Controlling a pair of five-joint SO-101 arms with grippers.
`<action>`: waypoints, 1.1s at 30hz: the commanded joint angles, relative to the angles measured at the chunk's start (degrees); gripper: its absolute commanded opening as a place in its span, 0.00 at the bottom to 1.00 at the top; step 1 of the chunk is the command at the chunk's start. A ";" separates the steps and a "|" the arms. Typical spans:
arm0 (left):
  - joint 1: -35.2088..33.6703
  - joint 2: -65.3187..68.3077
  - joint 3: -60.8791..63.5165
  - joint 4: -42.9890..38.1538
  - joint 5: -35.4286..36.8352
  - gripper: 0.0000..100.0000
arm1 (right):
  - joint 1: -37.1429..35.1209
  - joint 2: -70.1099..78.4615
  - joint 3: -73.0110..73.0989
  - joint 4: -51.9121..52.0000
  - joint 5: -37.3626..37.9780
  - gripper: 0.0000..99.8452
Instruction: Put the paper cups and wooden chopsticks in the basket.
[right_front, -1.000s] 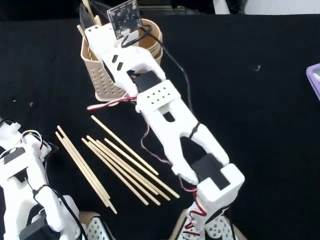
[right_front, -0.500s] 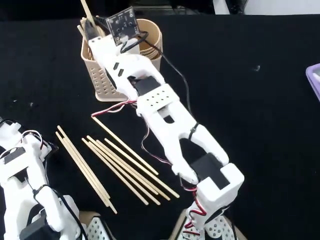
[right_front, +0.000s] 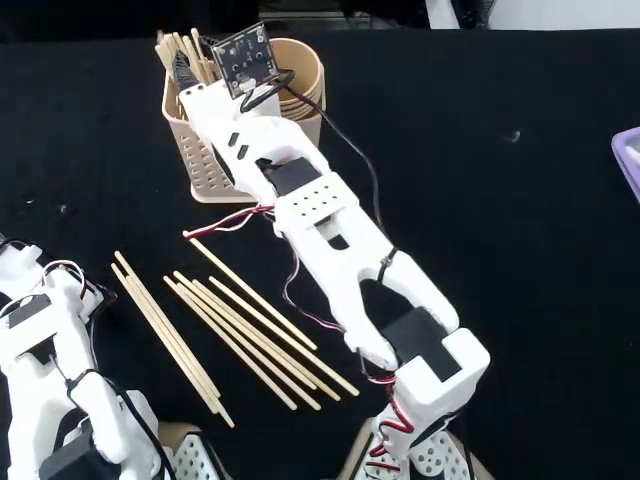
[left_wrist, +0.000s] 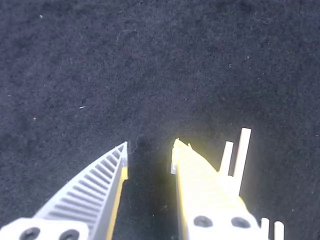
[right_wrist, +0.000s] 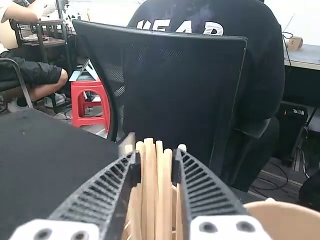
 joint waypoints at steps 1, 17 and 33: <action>0.66 -1.14 -2.51 -1.23 0.09 0.15 | -0.09 -7.34 -0.22 -0.79 0.26 0.09; 0.31 -1.14 -2.51 -1.23 0.09 0.15 | -6.07 -53.14 31.87 46.86 0.70 0.09; 0.22 -1.14 -2.15 -1.23 0.09 0.15 | -18.37 -51.74 71.34 23.65 0.62 0.10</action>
